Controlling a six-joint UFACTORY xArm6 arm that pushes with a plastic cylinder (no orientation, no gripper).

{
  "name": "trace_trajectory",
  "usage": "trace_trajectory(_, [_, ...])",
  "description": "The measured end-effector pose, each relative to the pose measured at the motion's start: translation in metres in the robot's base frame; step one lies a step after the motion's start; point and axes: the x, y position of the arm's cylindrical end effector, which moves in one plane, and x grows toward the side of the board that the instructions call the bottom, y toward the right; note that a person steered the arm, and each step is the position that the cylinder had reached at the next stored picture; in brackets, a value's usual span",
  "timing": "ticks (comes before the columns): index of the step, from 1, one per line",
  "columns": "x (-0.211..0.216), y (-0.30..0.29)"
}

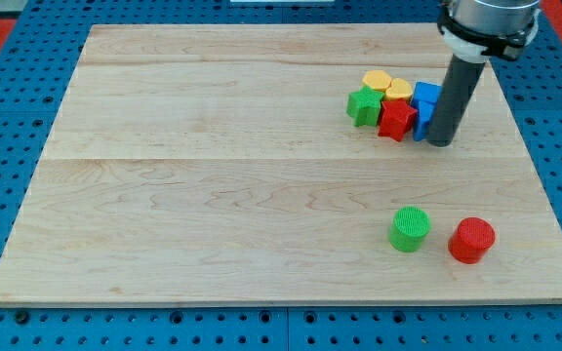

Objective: Move the green star to the bottom left of the triangle

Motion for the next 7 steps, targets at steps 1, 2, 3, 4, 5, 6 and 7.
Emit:
trace_trajectory(1, [-0.029, 0.01])
trace_trajectory(2, [-0.061, -0.062])
trace_trajectory(3, [-0.078, -0.163])
trace_trajectory(4, [-0.071, -0.178])
trace_trajectory(5, [-0.071, -0.135])
trace_trajectory(6, [-0.062, -0.113])
trace_trajectory(7, [-0.039, -0.142])
